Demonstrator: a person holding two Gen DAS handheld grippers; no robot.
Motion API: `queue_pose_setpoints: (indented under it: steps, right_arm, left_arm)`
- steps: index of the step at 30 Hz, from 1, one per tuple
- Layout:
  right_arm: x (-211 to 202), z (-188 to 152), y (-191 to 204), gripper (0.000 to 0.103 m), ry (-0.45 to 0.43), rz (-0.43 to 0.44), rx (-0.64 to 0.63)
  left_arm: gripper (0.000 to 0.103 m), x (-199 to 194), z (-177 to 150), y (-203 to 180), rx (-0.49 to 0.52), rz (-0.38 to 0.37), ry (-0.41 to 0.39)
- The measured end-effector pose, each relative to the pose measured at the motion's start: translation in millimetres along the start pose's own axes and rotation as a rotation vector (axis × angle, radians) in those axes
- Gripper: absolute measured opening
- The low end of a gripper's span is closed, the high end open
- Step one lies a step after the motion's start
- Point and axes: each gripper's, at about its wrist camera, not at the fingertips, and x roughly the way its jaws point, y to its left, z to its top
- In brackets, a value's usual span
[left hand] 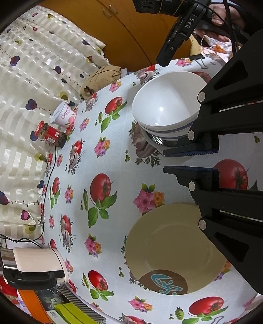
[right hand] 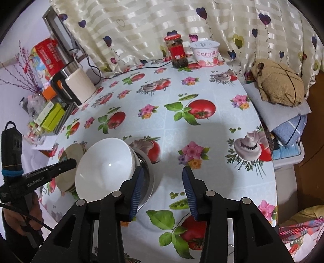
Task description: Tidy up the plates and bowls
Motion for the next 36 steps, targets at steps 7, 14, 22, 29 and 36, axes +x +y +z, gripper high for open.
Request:
queue_pose_setpoints:
  steps: [7, 14, 22, 29, 36]
  right_arm:
    - [6, -6, -6, 0.041, 0.036, 0.04, 0.042]
    - [11, -12, -5, 0.041, 0.057, 0.072, 0.052]
    - [21, -18, -2, 0.041, 0.092, 0.101, 0.055]
    - [29, -19, -2, 0.03, 0.117, 0.106, 0.058]
    - [35, -20, 1, 0.024, 0.135, 0.104, 0.047]
  left_arm:
    - [0.009, 3, -5, 3, -0.006, -0.015, 0.009]
    - [0.009, 6, -10, 8, -0.025, -0.048, 0.019]
    - [0.009, 12, -15, 11, -0.033, -0.099, 0.038]
    - [0.009, 19, -16, 10, -0.045, -0.144, 0.059]
    - [0.009, 26, -19, 8, -0.054, -0.177, 0.091]
